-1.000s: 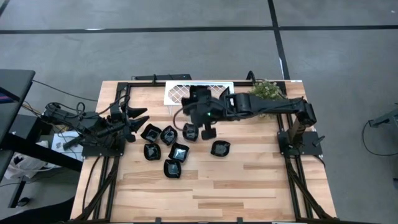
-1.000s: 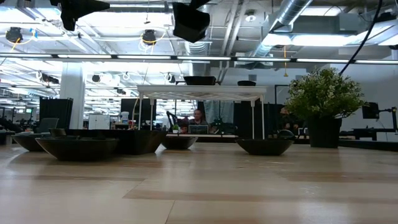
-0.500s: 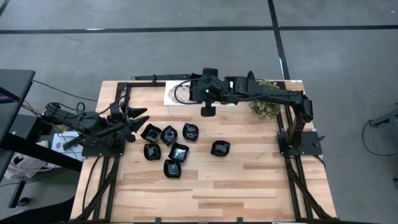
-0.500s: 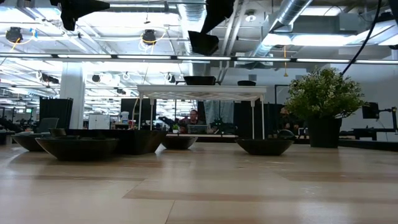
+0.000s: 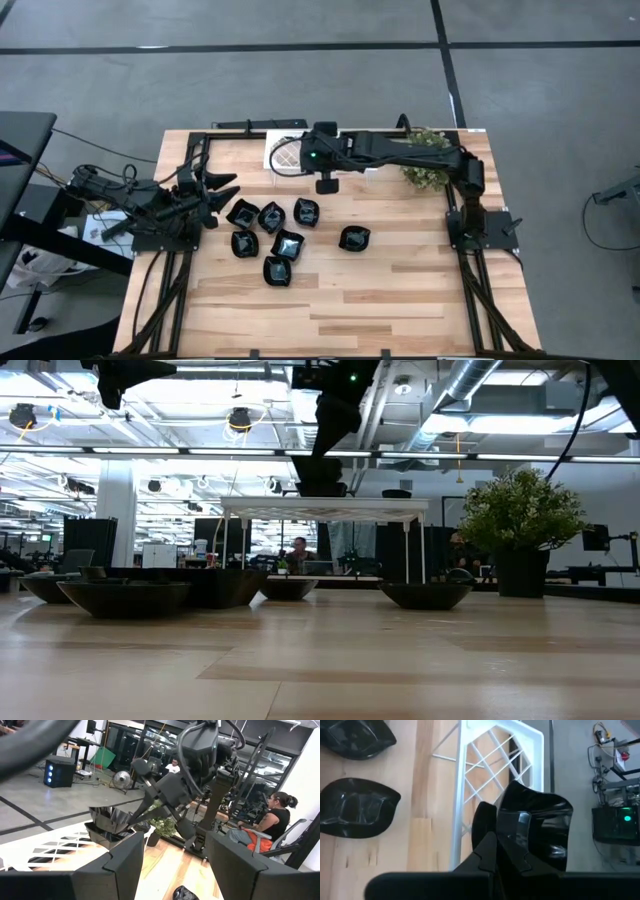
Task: Pick & Place Mini shaped plates
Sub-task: Stack the distorted square plate on top of the distorted square plate on the shelf
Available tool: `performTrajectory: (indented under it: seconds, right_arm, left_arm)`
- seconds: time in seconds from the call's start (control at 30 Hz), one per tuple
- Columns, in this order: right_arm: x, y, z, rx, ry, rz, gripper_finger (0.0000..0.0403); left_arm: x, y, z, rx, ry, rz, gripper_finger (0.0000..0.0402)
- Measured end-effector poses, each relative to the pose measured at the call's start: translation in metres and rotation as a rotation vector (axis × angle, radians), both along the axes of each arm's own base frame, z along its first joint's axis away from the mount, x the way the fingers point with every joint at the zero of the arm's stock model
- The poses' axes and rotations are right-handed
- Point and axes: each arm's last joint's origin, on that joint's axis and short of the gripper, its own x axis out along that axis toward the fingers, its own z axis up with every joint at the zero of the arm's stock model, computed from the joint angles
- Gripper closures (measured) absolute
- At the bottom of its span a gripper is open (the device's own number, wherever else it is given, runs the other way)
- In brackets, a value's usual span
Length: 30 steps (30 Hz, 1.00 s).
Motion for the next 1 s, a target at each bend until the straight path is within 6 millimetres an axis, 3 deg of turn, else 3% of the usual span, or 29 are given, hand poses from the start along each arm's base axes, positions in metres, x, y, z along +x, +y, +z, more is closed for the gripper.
performTrajectory:
  seconds: [1.0]
  right_arm:
    - [0.0014,0.0012,-0.0085,0.077,0.019,-0.013,0.0403]
  left_arm:
    - [0.0,0.0,0.0001,0.0,-0.001,0.0,0.0187]
